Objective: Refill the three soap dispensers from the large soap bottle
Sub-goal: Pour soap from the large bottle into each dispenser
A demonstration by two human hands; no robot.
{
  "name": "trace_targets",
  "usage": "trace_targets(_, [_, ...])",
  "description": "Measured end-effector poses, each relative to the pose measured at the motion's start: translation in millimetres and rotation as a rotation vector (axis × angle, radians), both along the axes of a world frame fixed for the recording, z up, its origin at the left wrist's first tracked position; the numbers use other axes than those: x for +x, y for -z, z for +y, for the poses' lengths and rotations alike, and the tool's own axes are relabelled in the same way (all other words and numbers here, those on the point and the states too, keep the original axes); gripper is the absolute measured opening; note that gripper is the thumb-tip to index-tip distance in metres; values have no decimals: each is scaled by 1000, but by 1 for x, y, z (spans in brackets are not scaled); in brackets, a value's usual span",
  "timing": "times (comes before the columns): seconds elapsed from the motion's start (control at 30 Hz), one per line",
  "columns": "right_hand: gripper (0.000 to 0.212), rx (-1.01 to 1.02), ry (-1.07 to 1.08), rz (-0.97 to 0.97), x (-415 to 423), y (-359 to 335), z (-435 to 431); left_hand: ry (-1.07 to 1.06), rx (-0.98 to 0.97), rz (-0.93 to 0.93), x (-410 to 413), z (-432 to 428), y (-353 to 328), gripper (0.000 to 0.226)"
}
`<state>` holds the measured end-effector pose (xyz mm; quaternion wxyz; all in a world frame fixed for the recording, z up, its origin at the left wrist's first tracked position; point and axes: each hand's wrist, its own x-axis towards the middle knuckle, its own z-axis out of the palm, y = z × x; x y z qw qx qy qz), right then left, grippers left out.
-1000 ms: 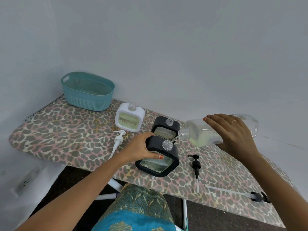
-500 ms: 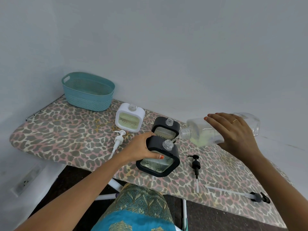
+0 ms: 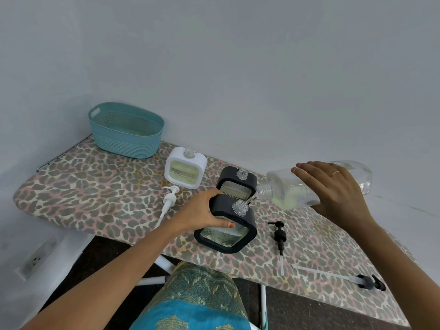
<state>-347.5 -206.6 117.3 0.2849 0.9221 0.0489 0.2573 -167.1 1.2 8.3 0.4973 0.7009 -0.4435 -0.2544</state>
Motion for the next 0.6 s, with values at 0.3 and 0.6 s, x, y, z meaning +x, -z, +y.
trace_targets(0.3, [90,-4,-11,7,0,-1,0,8,1,3,-1,1,-1,47])
trace_targets(0.6, [91,-14,-1,31,0,-2,-3,13,-6,11,-3,0,-2,48])
